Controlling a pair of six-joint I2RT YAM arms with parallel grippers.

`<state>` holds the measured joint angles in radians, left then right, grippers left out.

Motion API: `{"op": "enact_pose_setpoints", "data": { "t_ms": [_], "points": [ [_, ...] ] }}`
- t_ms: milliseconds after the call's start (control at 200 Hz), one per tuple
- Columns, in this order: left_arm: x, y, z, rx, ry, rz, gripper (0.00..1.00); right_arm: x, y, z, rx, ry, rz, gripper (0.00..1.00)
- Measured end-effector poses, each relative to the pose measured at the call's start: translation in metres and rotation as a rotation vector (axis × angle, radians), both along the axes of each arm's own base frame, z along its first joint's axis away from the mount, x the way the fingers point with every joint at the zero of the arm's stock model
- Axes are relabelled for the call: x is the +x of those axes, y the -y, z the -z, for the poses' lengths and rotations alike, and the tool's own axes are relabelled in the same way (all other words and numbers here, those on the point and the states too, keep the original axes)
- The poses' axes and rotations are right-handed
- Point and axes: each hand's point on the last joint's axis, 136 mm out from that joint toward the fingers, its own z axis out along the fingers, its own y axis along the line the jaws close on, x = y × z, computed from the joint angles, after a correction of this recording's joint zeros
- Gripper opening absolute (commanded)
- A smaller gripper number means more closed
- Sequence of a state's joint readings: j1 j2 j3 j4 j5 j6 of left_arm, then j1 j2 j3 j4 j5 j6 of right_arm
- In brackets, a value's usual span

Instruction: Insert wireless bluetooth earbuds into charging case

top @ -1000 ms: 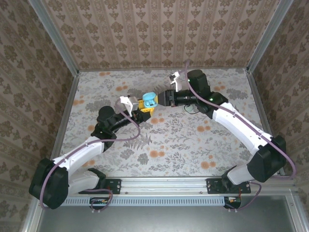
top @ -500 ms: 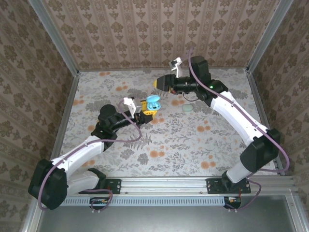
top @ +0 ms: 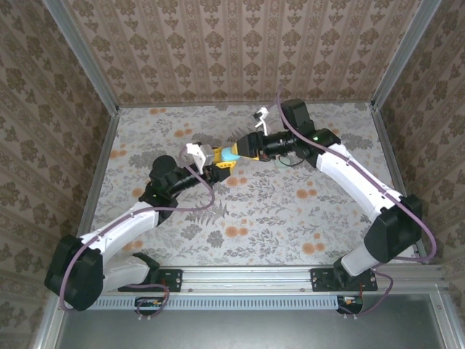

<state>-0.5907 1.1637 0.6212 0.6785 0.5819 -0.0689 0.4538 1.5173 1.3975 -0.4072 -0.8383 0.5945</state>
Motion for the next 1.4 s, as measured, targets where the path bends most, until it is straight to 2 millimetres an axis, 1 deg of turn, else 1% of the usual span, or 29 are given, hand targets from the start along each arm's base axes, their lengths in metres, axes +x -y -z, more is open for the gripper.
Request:
{"op": "enact_pose_setpoints", "data": {
  "t_ms": [70, 135, 200, 255, 340, 390, 455, 520, 590, 685, 785, 950, 1100, 1225, 1345, 1400],
  "points": [
    [0.008, 0.005, 0.008, 0.020, -0.029, -0.015, 0.28, 0.006, 0.020, 0.009, -0.022, -0.007, 0.077, 0.63],
    [0.013, 0.012, 0.024, 0.048, -0.065, -0.017, 0.28, 0.017, 0.047, 0.024, -0.068, -0.014, 0.186, 0.63],
    [0.019, 0.023, 0.053, 0.095, -0.123, -0.013, 0.28, 0.029, 0.075, 0.044, -0.120, -0.033, 0.293, 0.64],
    [0.023, 0.033, 0.086, 0.143, -0.184, -0.009, 0.28, 0.035, 0.097, 0.066, -0.159, -0.068, 0.372, 0.64],
    [0.030, 0.045, 0.133, 0.197, -0.267, -0.013, 0.28, 0.034, 0.128, 0.105, -0.212, -0.152, 0.468, 0.64],
    [0.033, 0.051, 0.161, 0.226, -0.310, -0.022, 0.28, 0.029, 0.139, 0.124, -0.238, -0.195, 0.501, 0.64],
    [0.033, 0.057, 0.190, 0.258, -0.349, -0.031, 0.28, 0.023, 0.147, 0.142, -0.260, -0.237, 0.523, 0.64],
    [0.032, 0.063, 0.213, 0.281, -0.379, -0.038, 0.29, 0.020, 0.151, 0.149, -0.271, -0.253, 0.533, 0.64],
    [0.032, 0.069, 0.229, 0.296, -0.395, -0.042, 0.29, 0.019, 0.153, 0.151, -0.275, -0.253, 0.541, 0.64],
    [0.037, 0.078, 0.239, 0.304, -0.397, -0.055, 0.30, 0.019, 0.156, 0.149, -0.271, -0.242, 0.549, 0.64],
    [0.041, 0.082, 0.239, 0.303, -0.386, -0.070, 0.32, 0.020, 0.157, 0.148, -0.267, -0.235, 0.553, 0.64],
    [0.043, 0.086, 0.240, 0.327, -0.374, -0.081, 0.33, 0.018, 0.159, 0.154, -0.272, -0.249, 0.556, 0.64],
    [0.040, 0.084, 0.249, 0.371, -0.382, -0.090, 0.34, 0.018, 0.162, 0.156, -0.276, -0.250, 0.562, 0.64],
    [0.040, 0.080, 0.256, 0.400, -0.388, -0.102, 0.36, 0.020, 0.168, 0.157, -0.279, -0.249, 0.579, 0.64],
    [0.038, 0.077, 0.261, 0.421, -0.385, -0.104, 0.40, 0.022, 0.176, 0.158, -0.284, -0.245, 0.601, 0.64],
    [0.037, 0.075, 0.261, 0.425, -0.377, -0.105, 0.44, 0.024, 0.183, 0.158, -0.294, -0.238, 0.623, 0.65]
  ]
}}
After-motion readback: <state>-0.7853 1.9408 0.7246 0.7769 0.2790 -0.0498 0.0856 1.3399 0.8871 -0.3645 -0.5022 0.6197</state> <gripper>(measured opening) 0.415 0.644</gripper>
